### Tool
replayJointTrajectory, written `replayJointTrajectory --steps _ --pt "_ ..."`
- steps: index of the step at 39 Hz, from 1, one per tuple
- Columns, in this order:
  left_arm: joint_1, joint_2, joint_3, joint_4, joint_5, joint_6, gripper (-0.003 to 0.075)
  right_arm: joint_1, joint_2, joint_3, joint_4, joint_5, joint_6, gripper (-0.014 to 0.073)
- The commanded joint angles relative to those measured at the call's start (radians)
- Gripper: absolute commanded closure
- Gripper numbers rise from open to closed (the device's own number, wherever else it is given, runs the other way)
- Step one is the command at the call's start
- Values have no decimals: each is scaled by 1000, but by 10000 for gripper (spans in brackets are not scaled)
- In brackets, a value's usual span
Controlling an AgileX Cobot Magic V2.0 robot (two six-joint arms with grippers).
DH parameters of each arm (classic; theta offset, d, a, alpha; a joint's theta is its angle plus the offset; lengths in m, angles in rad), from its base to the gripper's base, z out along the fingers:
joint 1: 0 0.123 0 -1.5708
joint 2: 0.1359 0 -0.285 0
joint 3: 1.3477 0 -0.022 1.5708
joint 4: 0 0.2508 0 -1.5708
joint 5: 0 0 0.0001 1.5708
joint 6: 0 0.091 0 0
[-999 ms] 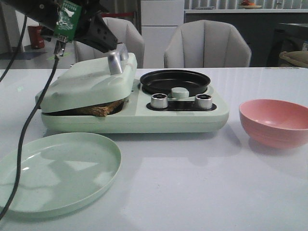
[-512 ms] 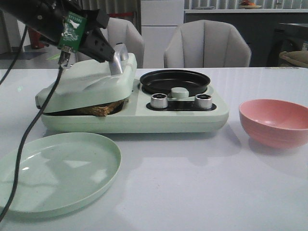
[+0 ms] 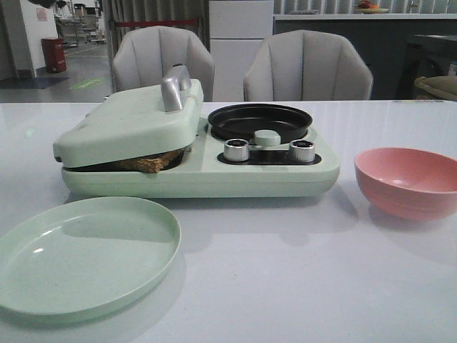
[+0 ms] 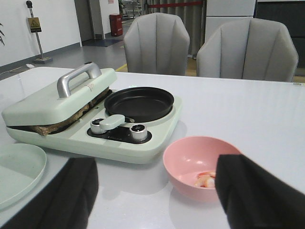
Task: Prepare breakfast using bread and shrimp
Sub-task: 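Release the lid handle and withdraw the left gripper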
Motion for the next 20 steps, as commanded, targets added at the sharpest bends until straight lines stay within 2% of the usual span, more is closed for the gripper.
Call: replayJointTrajectory --steps 1,9,20 --pt "-7 -106 21 59 -44 -68 586 -1 10 -26 1 -88 -3 -10" --pt "-7 -286 209 49 -186 -124 608 -1 10 -26 1 -88 -3 -10" --pt "-7 -562 463 -102 -305 -146 608 -1 10 -26 1 -88 -3 -10"
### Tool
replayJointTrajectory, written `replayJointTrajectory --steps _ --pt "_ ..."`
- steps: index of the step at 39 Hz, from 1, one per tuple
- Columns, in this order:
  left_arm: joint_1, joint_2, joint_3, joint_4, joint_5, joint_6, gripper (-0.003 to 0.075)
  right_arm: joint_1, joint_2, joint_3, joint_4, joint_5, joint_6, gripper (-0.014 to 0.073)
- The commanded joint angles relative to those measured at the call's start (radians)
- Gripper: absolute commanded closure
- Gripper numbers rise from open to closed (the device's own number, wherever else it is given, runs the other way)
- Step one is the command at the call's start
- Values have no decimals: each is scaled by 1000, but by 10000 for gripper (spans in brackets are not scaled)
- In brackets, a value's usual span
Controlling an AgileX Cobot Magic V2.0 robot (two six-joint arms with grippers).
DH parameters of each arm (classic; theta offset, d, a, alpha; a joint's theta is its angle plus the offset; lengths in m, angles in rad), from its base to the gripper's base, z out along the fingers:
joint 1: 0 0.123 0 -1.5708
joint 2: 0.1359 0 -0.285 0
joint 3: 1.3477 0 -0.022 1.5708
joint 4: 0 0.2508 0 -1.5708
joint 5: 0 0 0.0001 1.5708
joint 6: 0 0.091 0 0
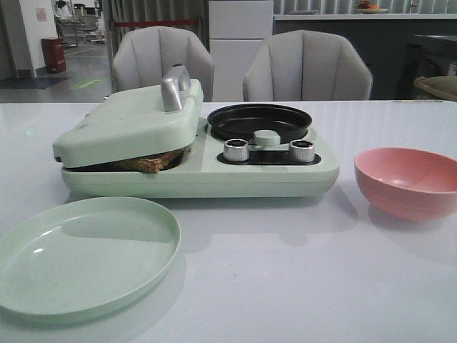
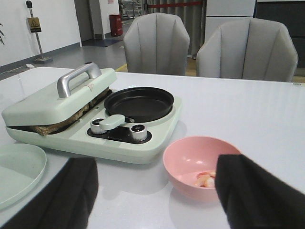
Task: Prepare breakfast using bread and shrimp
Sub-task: 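Release the lid handle and withdraw the left gripper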
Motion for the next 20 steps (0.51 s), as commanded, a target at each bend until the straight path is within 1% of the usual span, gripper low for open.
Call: replayJointTrajectory --steps 1,5,10,17,20 --pt "-7 -105 53 -57 -110 -13 608 -1 10 -26 1 -88 -3 -10" --pt "-13 -215 142 -85 -153 -13 608 -1 10 -26 1 -88 -3 -10" --pt "-39 -367 251 -62 -229 -11 608 -1 10 -26 1 -88 -3 -10" --pt "-39 -545 384 -62 -242 -11 608 -1 10 -26 1 -90 -3 -10" --pt "-39 -624 443 -62 -256 -11 608 -1 10 -26 1 -113 -3 -10"
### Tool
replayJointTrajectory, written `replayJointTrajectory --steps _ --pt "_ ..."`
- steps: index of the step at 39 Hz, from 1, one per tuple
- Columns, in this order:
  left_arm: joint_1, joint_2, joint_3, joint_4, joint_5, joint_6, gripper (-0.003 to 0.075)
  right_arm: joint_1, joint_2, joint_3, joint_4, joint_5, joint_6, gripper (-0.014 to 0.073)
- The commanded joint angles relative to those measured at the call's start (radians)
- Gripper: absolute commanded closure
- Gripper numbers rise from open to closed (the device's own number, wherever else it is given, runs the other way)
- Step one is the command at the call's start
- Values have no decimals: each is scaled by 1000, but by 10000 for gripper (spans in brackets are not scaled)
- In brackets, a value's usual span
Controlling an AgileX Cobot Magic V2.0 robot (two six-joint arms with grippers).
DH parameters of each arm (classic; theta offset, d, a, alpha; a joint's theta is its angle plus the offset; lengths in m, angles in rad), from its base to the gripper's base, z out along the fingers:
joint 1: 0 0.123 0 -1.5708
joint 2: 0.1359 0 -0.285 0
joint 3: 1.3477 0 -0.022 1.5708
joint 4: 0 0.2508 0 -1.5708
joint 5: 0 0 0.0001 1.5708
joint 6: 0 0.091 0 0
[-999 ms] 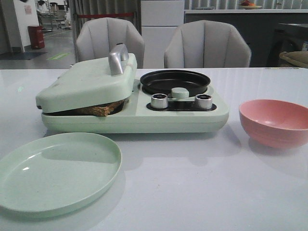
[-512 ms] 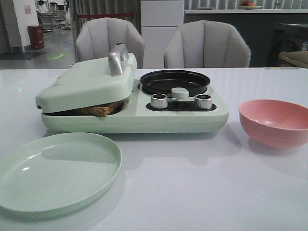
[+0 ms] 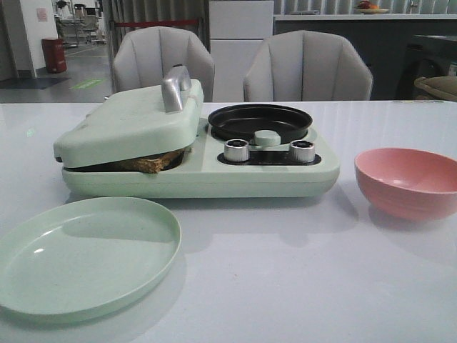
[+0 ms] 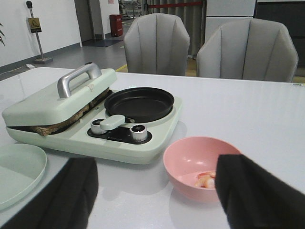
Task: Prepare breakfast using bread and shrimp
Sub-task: 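Release the lid handle and withdraw the left gripper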
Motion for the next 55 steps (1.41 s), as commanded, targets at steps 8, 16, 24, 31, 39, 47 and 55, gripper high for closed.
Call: replayJointTrajectory --steps 8,16,24,31,39,47,55 --pt "-8 -189 101 -8 -145 -9 608 -1 10 -26 1 -145 -3 -10" --pt "-8 -199 110 -10 -115 -9 608 -1 10 -26 16 -161 -3 -10" --pt "-8 -199 117 -19 -129 -9 608 -1 35 -56 111 -152 -4 -10" --pt "-8 -199 117 -19 -133 -9 608 -1 189 -171 94 -161 -10 -10" --pt "-8 -199 117 -19 -135 -9 608 -4 516 -331 94 -86 -9 -10" --pt "-8 -199 117 -19 -136 -9 608 -92 814 -483 96 14 -1 -10" --pt "-8 -199 117 -19 -136 -9 608 -229 1042 -637 149 70 -1 -10"
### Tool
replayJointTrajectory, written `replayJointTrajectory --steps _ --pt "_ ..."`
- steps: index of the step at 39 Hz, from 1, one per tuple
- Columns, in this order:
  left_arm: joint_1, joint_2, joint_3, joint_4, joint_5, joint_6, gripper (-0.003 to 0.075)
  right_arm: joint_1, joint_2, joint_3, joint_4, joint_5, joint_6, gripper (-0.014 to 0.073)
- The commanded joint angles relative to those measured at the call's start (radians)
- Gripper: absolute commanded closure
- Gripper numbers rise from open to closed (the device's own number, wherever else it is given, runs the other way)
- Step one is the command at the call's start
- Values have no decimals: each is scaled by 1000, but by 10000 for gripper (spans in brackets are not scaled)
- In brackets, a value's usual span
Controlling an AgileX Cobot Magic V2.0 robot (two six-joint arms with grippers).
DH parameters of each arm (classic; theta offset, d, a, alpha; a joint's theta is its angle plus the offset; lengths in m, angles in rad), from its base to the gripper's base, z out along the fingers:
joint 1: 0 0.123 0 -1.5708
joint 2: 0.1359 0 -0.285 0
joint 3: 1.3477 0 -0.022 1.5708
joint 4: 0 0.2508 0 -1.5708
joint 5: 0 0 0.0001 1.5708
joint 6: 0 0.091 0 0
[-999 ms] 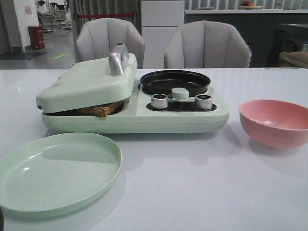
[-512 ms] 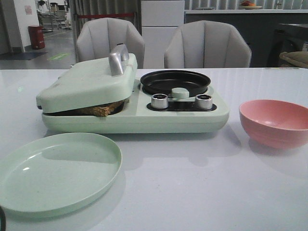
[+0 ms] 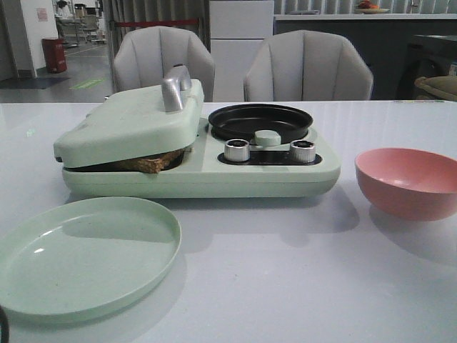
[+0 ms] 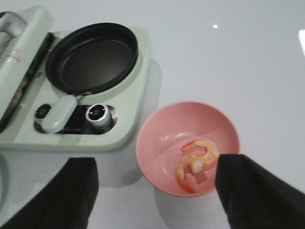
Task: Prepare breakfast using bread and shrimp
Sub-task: 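Grasp the pink bowl rim with the right gripper and lift it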
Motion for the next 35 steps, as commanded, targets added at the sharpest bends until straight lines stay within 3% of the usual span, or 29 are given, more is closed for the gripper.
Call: replayJointTrajectory --steps 1,12,25,35 --pt "-8 13 -26 -14 -80 -9 608 -53 97 -94 22 -25 -1 -10" --pt "-8 13 -26 -14 -82 -9 608 -137 405 -269 10 40 -12 -10" --pt "-8 13 -26 -14 -82 -9 608 -141 669 -385 -122 47 -13 -10" --pt "-8 13 -26 -14 -82 -9 608 -141 791 -454 -133 52 -13 -10"
